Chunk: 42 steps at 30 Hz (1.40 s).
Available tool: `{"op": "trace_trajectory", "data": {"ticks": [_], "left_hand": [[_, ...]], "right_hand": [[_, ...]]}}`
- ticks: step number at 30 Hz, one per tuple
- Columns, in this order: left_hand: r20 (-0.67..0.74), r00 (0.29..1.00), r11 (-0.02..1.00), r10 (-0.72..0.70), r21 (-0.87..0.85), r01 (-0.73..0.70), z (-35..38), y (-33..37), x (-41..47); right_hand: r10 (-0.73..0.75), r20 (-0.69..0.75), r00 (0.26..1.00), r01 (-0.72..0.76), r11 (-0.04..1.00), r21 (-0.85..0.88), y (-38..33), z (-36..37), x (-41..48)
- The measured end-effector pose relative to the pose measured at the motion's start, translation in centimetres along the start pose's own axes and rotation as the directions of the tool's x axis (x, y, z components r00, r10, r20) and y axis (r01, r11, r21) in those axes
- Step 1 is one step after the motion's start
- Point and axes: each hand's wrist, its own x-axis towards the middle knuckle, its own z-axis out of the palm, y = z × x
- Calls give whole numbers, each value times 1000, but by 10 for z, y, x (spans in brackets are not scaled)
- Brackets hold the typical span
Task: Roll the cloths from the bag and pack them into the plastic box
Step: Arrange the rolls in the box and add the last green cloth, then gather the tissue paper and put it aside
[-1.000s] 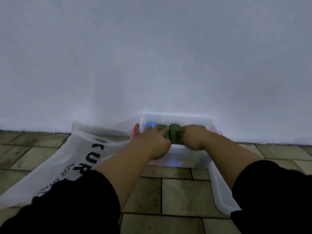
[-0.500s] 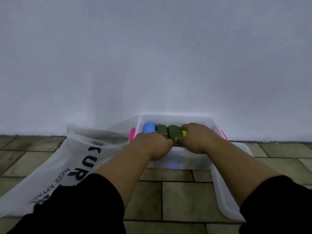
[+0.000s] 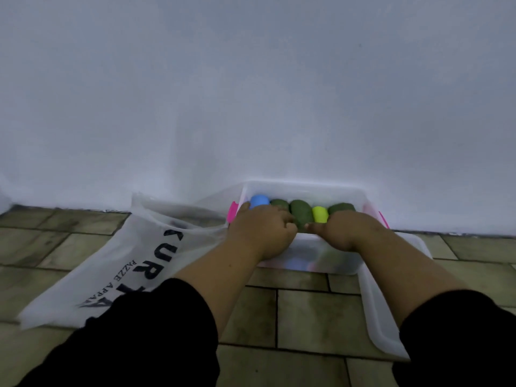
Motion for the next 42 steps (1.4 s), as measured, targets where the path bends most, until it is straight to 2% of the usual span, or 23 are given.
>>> {"op": "trace_trajectory", "data": {"ticks": [3, 5, 8, 10, 11, 13, 16, 18, 20, 22, 24, 26, 27, 28, 29, 30, 32, 33, 35, 37, 39, 41, 42], "left_hand": [[-321, 939, 990, -119, -115, 86, 12, -2, -37], [-334, 895, 954, -297, -152, 259, 26, -11, -68], [-58, 795, 797, -603, -93, 597, 43, -45, -108], [148, 699, 710, -700, 41, 703, 43, -70, -132], [227, 677, 707, -700, 91, 701, 42, -79, -143], [321, 692, 753, -646, 118, 648, 41, -86, -169], [348, 767, 838, -539, 132, 529, 42, -72, -216], [301, 869, 918, -394, 171, 357, 44, -54, -256], [248, 951, 964, -187, 231, 129, 51, -38, -294], [212, 976, 953, -47, 302, -19, 62, -17, -316], [312, 949, 933, 53, 322, -158, 58, 1, -322], [394, 913, 937, 105, 268, -224, 53, 6, -317], [285, 954, 950, 88, 263, -167, 53, 4, -314], [105, 994, 976, 30, 209, -51, 51, 2, -311], [26, 987, 983, -156, 107, 152, 45, -4, -315], [-117, 929, 936, -352, -20, 352, 40, -9, -313], [1, 743, 731, -670, -173, 660, 36, -17, -299], [113, 700, 670, -705, -216, 710, 39, -20, -291], [209, 729, 704, -652, -189, 684, 43, -8, -280], [183, 781, 741, -597, -248, 625, 47, 12, -271], [175, 766, 607, -618, -514, 607, 48, 35, -259], [155, 776, 381, -612, -802, 461, 41, 60, -249], [61, 794, 374, -605, -859, 350, 39, 73, -245]], "right_hand": [[-3, -75, 997, 3, 1000, 9, 1, 4, -6], [-7, -211, 978, 22, 997, 69, 1, 5, -18], [-63, -580, 812, 228, 949, 216, -4, 16, -46], [-107, -692, 713, 362, 903, 233, -19, 36, -75], [-131, -689, 713, 405, 879, 252, -28, 50, -91], [-194, -630, 752, 455, 844, 284, -44, 84, -121], [-287, -563, 775, 488, 838, 244, -55, 121, -151], [-281, -546, 789, 473, 846, 247, -57, 133, -163], [-210, -452, 867, 342, 910, 234, -60, 140, -173], [-67, -258, 964, 133, 959, 249, -60, 147, -184], [37, -165, 986, 20, 942, 335, -50, 152, -195], [137, -179, 974, -45, 898, 438, -28, 155, -208], [190, -167, 967, -86, 868, 489, -16, 153, -214], [236, -156, 959, -119, 837, 535, -3, 150, -222], [263, -160, 951, -129, 812, 570, 9, 147, -230], [283, -180, 942, -128, 800, 586, 23, 143, -239], [327, -161, 931, -172, 782, 599, 50, 136, -255], [350, -139, 926, -202, 774, 600, 62, 134, -263], [406, -121, 906, -268, 771, 578, 77, 134, -275], [436, -137, 889, -298, 780, 551, 82, 141, -278], [412, -152, 898, -302, 831, 467, 81, 153, -279], [397, -192, 897, -287, 856, 429, 77, 157, -278], [402, -223, 888, -280, 858, 431, 75, 157, -278]]}}
